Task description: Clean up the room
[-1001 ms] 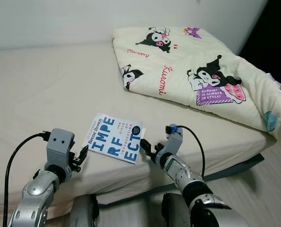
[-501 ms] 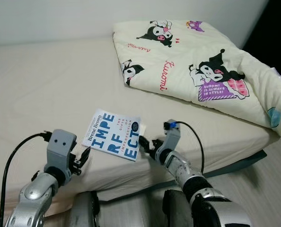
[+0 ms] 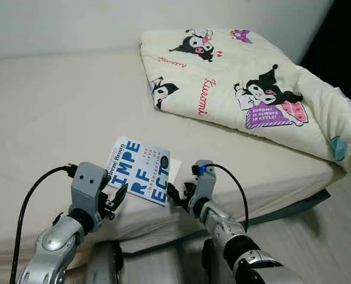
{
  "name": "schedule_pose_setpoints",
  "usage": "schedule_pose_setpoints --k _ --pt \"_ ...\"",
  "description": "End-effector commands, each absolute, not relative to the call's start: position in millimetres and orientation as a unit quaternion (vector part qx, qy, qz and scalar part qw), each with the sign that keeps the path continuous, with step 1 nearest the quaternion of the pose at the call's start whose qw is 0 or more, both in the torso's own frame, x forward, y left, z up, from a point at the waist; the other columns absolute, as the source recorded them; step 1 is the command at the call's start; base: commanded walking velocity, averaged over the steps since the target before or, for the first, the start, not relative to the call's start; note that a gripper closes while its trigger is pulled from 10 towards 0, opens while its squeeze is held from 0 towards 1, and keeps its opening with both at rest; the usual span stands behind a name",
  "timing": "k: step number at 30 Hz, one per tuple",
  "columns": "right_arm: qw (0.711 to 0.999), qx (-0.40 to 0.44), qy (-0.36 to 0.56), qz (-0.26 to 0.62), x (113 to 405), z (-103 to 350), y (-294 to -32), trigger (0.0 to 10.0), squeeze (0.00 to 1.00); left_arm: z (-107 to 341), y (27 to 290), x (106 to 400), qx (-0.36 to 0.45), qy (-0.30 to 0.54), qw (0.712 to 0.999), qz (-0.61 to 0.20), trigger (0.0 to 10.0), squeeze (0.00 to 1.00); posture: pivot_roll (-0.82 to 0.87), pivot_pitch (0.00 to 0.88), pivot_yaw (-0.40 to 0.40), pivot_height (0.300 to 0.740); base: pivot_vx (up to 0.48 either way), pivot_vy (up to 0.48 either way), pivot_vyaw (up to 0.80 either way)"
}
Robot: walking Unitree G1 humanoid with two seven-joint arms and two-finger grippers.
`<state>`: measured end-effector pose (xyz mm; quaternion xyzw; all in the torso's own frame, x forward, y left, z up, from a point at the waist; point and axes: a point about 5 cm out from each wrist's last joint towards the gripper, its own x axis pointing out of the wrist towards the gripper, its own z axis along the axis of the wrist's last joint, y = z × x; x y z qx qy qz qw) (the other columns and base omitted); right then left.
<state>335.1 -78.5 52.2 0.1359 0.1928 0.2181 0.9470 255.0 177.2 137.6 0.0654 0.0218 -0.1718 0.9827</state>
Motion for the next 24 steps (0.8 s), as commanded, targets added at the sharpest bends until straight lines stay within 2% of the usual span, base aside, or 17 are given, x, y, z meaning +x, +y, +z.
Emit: schedule_pose_setpoints --k 1,3,7,9,14,19,20,24 --pt "0.939 0.110 0.241 0.221 318 30 -76 10.0 0.00 134 177 253 0.057 0.026 0.982 -0.176 10.0 0.00 0.14 0.163 -0.065 0.571 0.000 0.000 0.00" --pt "0.940 0.075 0.251 0.216 311 23 -76 10.0 0.00 135 177 253 0.056 0.023 0.982 -0.178 10.0 0.00 0.14 0.160 -0.066 0.571 0.000 0.000 0.00" --pt "0.949 0.059 0.249 0.185 307 17 -83 10.0 0.00 135 176 253 0.055 0.019 0.982 -0.180 10.0 0.00 0.14 0.148 -0.071 0.571 0.000 0.000 0.00" --pt "0.963 0.098 0.205 0.145 302 21 -95 10.0 0.00 136 174 254 0.050 0.013 0.982 -0.182 10.0 0.00 0.12 0.130 -0.067 0.571 0.000 0.000 0.00" --pt "0.966 0.143 0.166 0.134 294 27 -106 10.0 0.00 134 171 253 0.046 0.012 0.981 -0.188 10.0 0.00 0.12 0.124 -0.066 0.571 0.000 0.000 0.00" --pt "0.954 0.191 0.157 0.171 279 31 -113 10.0 0.00 134 167 251 0.039 0.008 0.979 -0.199 10.0 0.00 0.11 0.114 -0.064 0.571 0.000 0.000 0.00" --pt "0.941 0.219 0.152 0.206 267 37 -116 10.0 0.00 133 165 250 0.037 0.007 0.978 -0.206 10.0 0.00 0.10 0.111 -0.062 0.571 0.000 0.000 0.00" --pt "0.936 0.240 0.136 0.219 264 44 -117 10.0 0.00 133 166 251 0.037 0.005 0.978 -0.204 10.0 0.00 0.10 0.111 -0.059 0.571 0.000 0.000 0.00"
